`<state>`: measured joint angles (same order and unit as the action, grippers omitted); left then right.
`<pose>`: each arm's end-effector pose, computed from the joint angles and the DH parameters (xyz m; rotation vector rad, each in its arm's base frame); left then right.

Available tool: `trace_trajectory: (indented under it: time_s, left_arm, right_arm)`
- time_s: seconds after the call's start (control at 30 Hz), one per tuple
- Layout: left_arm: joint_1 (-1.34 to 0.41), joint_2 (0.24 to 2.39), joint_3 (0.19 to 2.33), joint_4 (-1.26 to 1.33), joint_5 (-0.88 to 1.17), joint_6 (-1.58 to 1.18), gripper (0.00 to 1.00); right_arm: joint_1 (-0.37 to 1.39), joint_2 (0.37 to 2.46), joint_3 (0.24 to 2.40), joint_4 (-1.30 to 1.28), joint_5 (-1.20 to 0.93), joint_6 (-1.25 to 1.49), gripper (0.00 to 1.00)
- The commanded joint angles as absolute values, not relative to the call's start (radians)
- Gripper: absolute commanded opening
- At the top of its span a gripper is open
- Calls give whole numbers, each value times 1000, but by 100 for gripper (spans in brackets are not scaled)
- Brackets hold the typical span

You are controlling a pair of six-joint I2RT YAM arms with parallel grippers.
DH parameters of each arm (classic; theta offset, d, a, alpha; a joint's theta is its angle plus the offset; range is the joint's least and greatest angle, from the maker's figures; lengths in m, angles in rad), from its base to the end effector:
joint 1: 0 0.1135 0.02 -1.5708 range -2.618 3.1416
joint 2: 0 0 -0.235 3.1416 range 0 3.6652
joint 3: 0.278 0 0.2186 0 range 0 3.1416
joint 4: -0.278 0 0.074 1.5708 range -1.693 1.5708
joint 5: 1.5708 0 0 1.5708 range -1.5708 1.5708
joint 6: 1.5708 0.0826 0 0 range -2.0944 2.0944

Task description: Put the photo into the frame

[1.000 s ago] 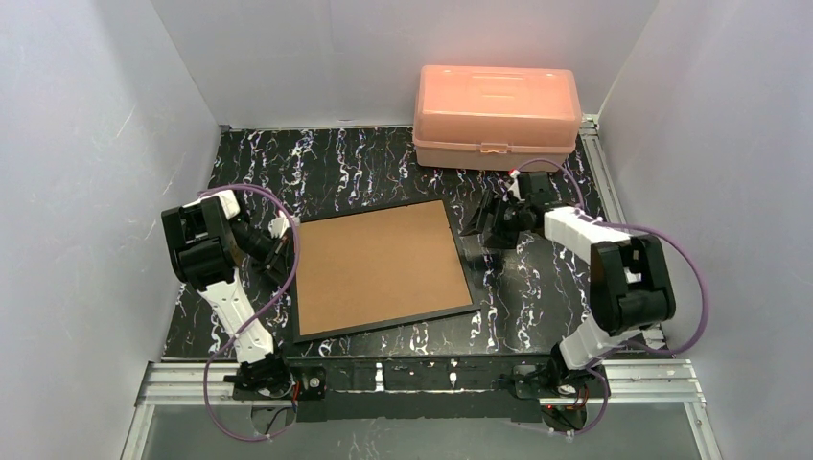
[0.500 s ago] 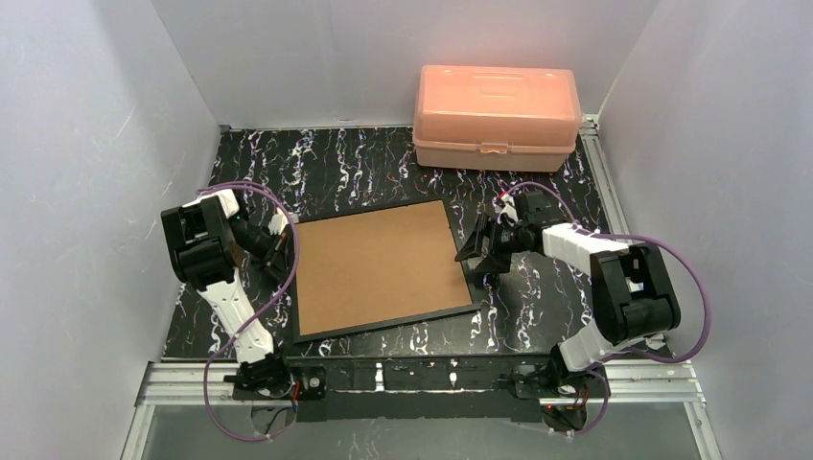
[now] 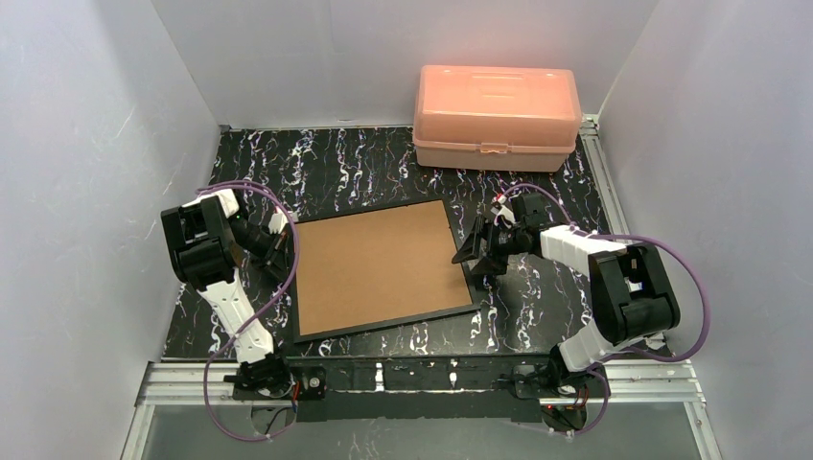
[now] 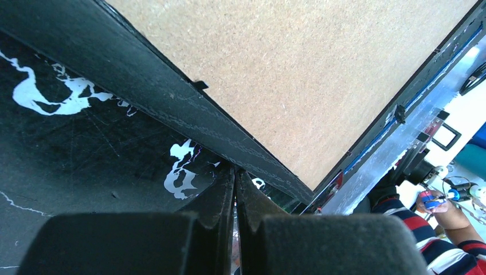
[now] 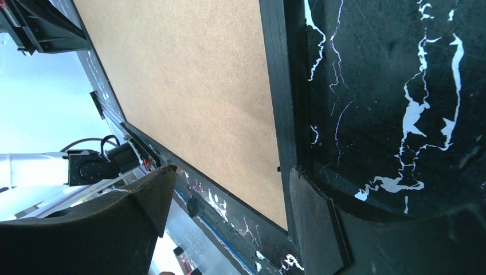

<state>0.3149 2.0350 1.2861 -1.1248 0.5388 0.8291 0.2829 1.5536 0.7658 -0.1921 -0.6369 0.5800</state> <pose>0.2763 0.0454 0.0862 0.6311 2.8903 -0.9304 0.2599 0.1267 0.1252 0.1291 2.6561 1.1291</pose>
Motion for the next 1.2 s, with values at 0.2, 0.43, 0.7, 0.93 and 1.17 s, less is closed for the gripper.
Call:
trace_trajectory:
  time_s: [0.2, 0.43, 0.7, 0.93, 1.17]
  left_arm:
    - [316, 2016, 1308, -1140, 568, 831, 0]
    - [314, 2017, 1315, -1145, 571, 831, 0]
    - [315, 2017, 1314, -1144, 575, 834, 0]
    - [312, 2022, 1308, -1144, 578, 839, 0]
    - [305, 2024, 1313, -1144, 572, 841, 0]
  right_arm:
    - [298, 1573, 738, -141, -663, 604, 80]
    - [305, 1580, 732, -152, -659, 604, 79]
    - [312, 1591, 716, -160, -654, 604, 79]
    - [327, 1616, 724, -168, -652, 603, 78]
    - [330, 1629, 724, -176, -641, 602, 78]
